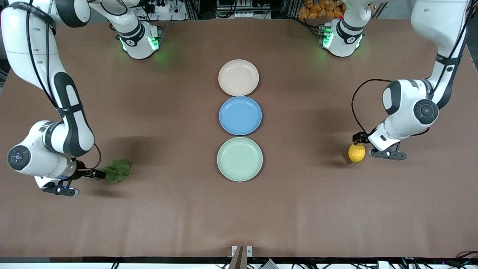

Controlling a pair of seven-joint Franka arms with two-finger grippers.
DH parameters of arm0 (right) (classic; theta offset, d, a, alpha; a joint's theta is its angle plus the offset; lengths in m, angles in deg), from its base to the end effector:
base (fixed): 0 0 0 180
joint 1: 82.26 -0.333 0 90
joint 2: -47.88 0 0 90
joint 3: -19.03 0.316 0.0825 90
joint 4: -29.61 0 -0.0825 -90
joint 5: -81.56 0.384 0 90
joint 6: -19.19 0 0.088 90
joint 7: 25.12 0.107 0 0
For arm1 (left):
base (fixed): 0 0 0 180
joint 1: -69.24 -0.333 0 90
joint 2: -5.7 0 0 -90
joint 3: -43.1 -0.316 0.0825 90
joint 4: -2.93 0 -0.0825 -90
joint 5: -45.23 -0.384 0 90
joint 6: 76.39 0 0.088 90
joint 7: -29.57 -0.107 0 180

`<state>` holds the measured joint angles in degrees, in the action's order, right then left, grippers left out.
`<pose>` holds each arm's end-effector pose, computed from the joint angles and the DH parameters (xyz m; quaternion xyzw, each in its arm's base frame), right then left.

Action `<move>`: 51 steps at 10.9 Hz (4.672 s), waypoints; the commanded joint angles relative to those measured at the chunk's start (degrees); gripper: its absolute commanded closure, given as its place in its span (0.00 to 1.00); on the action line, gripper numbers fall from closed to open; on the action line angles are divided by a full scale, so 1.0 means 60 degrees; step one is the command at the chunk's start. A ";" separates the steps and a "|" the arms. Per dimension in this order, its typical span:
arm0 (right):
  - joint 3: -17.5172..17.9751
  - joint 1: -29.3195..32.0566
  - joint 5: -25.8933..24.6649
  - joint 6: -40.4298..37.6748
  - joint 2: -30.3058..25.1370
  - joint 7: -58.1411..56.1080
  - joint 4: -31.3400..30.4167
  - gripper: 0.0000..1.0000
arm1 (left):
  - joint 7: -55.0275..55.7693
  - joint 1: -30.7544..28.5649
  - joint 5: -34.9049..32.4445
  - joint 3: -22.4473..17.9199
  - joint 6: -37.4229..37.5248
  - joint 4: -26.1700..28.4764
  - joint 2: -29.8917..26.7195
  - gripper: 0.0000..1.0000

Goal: Place lemon and lettuce in plates
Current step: 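Grasp the lemon with the left gripper while the right gripper grasps the lettuce, then carry the lemon to the cream plate while the right gripper carries lettuce, then open the right gripper over the green plate, releasing the lettuce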

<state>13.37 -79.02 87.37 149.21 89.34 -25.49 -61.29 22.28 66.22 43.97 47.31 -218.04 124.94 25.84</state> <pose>0.6877 -0.0960 0.2088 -0.9952 0.0959 0.0177 0.0068 0.5741 -0.0117 0.2414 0.9967 -0.0804 -0.0035 0.0061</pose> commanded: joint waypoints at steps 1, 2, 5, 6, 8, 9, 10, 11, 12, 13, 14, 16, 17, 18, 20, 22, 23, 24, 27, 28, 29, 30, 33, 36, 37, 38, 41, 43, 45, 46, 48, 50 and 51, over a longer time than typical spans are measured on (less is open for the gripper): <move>0.0050 0.0001 0.0320 0.0083 0.0238 0.0282 0.0150 0.00 | -0.0264 -0.0053 -0.0214 0.0032 -0.0750 -0.0119 0.0655 0.00; 0.0050 0.0001 0.0320 0.0199 0.0325 0.0282 0.0106 0.00 | -0.0264 -0.0053 -0.0200 0.0032 -0.0810 -0.0163 0.0744 0.00; 0.0064 -0.0014 0.0335 0.0434 0.0414 0.0282 -0.0186 0.00 | -0.0235 -0.0068 -0.0200 0.0032 -0.0985 -0.0412 0.1051 0.00; 0.0064 -0.0014 0.0335 0.0551 0.0429 0.0282 -0.0260 0.00 | -0.0235 -0.0068 -0.0200 0.0032 -0.1016 -0.0456 0.1096 0.00; 0.0079 -0.0014 0.0320 0.1105 0.0458 0.0166 -0.0580 0.75 | -0.0162 -0.0053 -0.0200 0.0032 -0.1016 -0.0573 0.1227 0.00; 0.0108 -0.0043 0.0320 0.1369 0.0458 0.0165 -0.0728 1.00 | -0.0133 -0.0053 -0.0200 0.0032 -0.1001 -0.0718 0.1257 0.00; 0.0195 -0.0028 0.0320 0.1372 0.0444 0.0165 -0.0729 1.00 | -0.0089 -0.0024 -0.0185 0.0032 -0.1001 -0.0734 0.1272 0.08; 0.0196 -0.0043 0.0320 0.1372 0.0444 0.0092 -0.0729 1.00 | -0.0074 -0.0024 -0.0185 0.0032 -0.1016 -0.0792 0.1301 0.16; 0.0196 -0.0043 0.0306 0.1372 0.0444 0.0063 -0.0729 1.00 | -0.0074 -0.0038 -0.0185 0.0032 -0.1001 -0.0851 0.1374 0.33; 0.0196 -0.0086 0.0305 0.1358 0.0429 0.0062 -0.0729 1.00 | -0.0059 -0.0024 -0.0185 0.0032 -0.1001 -0.0895 0.1403 0.47; 0.0196 -0.0145 0.0305 0.1314 0.0400 0.0077 -0.0715 1.00 | -0.0045 -0.0024 -0.0185 0.0032 -0.1001 -0.0924 0.1389 0.65; 0.0240 -0.0437 0.0320 0.1211 0.0210 0.0223 -0.0685 1.00 | -0.0015 -0.0038 -0.0112 0.0047 -0.1001 -0.0925 0.1374 1.00; 0.0342 -0.0467 0.0320 0.1153 0.0122 0.0267 -0.0671 1.00 | 0.0347 0.0019 -0.0097 0.0061 -0.0914 -0.0896 0.1186 1.00; 0.0473 -0.0468 0.0335 0.1152 0.0078 0.0267 -0.0656 1.00 | 0.0786 0.0063 -0.0097 0.0163 -0.0493 -0.0852 0.0836 1.00; 0.0824 -0.0453 0.0538 0.0978 -0.0024 0.0296 -0.0467 1.00 | 0.1431 0.0049 -0.0083 0.0616 0.0693 -0.0896 0.0235 1.00; 0.1248 -0.0497 0.1021 -0.0086 -0.0113 0.0806 0.0073 1.00 | 0.2688 0.0035 -0.0083 0.1303 0.2126 -0.0895 -0.0497 1.00; 0.1512 -0.0497 0.1023 -0.0615 -0.0113 0.1302 0.0439 1.00 | 0.3652 0.0035 -0.0068 0.1843 0.2743 -0.0881 -0.0878 1.00; 0.1790 -0.0497 0.1038 -0.0896 -0.0113 0.1742 0.0689 1.00 | 0.4561 0.0006 -0.0024 0.2370 0.3111 -0.0779 -0.1258 1.00; 0.3121 -0.0453 0.1140 -0.0972 -0.0055 0.3398 0.1100 1.00 | 0.6995 0.0005 0.0547 0.4042 0.4007 -0.0298 -0.2269 1.00; 0.3430 -0.0453 0.1517 -0.0943 -0.0040 0.3634 0.1116 1.00 | 0.7610 0.0005 0.0866 0.4553 0.4023 -0.0005 -0.2549 1.00; 0.3578 -0.0525 0.2029 -0.0928 -0.0025 0.3782 0.1131 1.00 | 0.8385 0.0005 0.1160 0.5182 0.4009 0.0114 -0.2667 1.00; 0.3594 -0.0787 0.2512 -0.0870 -0.0025 0.3812 0.1131 1.00 | 0.9379 0.0020 0.1235 0.5783 0.3936 0.0144 -0.2683 1.00; 0.3595 -0.1665 0.3906 -0.0170 0.0018 0.4483 0.1233 1.00 | 1.1960 0.0049 0.1468 0.7294 0.3497 0.0203 -0.2537 1.00; 0.3580 -0.2983 0.4070 0.1236 0.0208 0.5903 0.1234 1.00 | 1.3472 0.0326 0.1719 0.8102 0.1600 0.1108 -0.2420 1.00; 0.3565 -0.3524 0.4056 0.1878 0.0340 0.6299 0.1219 1.00 | 1.3882 0.0647 0.1719 0.8103 0.0809 0.1372 -0.2217 1.00; 0.3565 -0.3964 0.4041 0.2523 0.0544 0.6752 0.1219 1.00 | 1.4379 0.0940 0.1705 0.8103 0.0076 0.1578 -0.2026 1.00; 0.3507 -0.4598 0.4026 0.3422 0.1043 0.7416 0.1175 0.48 | 1.5626 0.1848 0.1617 0.8089 -0.1450 0.2076 -0.1790 1.00; 0.3318 -0.4627 0.3895 0.3423 0.1044 0.7387 0.1102 0.00 | 1.6096 0.2273 0.1602 0.8074 -0.2213 0.2297 -0.1528 1.00; 0.3243 -0.4599 0.3894 0.3394 0.1030 0.7343 0.1102 0.00 | 1.6244 0.2378 0.1471 0.8059 -0.2581 0.2342 -0.1205 1.00; 0.3127 -0.4569 0.3880 0.3350 0.1000 0.7328 0.1102 0.00 | 1.6245 0.2422 0.1470 0.8045 -0.2830 0.2342 -0.1044 1.00; 0.2806 -0.4482 0.3749 0.3276 0.0927 0.7299 0.1102 0.00 | 1.6230 0.2437 0.1224 0.8016 -0.3183 0.2298 -0.0547 1.00; 0.2221 -0.4437 0.2933 0.2592 0.0767 0.7299 0.1131 0.00 | 1.6230 0.2524 0.0361 0.7928 -0.3169 0.2313 -0.0167 1.00; 0.1870 -0.4423 0.2289 0.2167 0.0679 0.7299 0.1175 0.00 | 1.6230 0.2699 -0.0122 0.7783 -0.3155 0.2298 -0.0019 1.00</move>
<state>27.75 -106.11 107.36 167.30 95.24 18.19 -54.36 118.66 80.55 48.83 95.46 -235.80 139.10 22.99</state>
